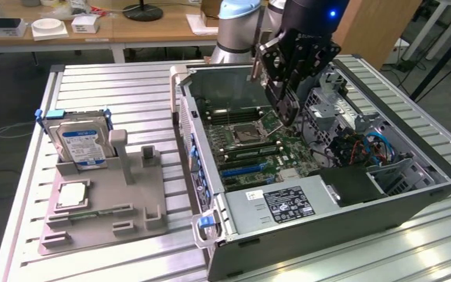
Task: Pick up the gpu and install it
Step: 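Pick up the gpu and move the gpu toward the slot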
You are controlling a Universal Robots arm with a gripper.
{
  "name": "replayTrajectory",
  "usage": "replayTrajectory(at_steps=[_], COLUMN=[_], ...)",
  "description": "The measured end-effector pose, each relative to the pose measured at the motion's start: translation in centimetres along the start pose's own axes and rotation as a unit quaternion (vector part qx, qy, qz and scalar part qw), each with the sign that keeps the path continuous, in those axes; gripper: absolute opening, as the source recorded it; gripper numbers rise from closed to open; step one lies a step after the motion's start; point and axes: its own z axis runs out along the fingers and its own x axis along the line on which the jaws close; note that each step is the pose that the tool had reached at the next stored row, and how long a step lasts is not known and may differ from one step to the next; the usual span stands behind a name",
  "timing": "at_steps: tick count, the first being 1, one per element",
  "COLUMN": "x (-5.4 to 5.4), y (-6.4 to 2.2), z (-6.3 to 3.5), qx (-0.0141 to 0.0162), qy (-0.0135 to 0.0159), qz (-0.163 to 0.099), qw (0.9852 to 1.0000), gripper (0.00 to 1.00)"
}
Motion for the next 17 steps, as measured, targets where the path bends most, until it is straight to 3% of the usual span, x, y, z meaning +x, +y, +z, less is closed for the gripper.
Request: replayTrajectory(at_steps=[10, 17], x=[-0.7, -0.7], y=[0.13, 1.59], z=[0.06, 0.22], qx=[0.0000, 0.0000], qy=[0.0001, 0.0001], qz=[-0.001, -0.001], qw=[1.0000, 1.0000], gripper=[0.26, 0.26])
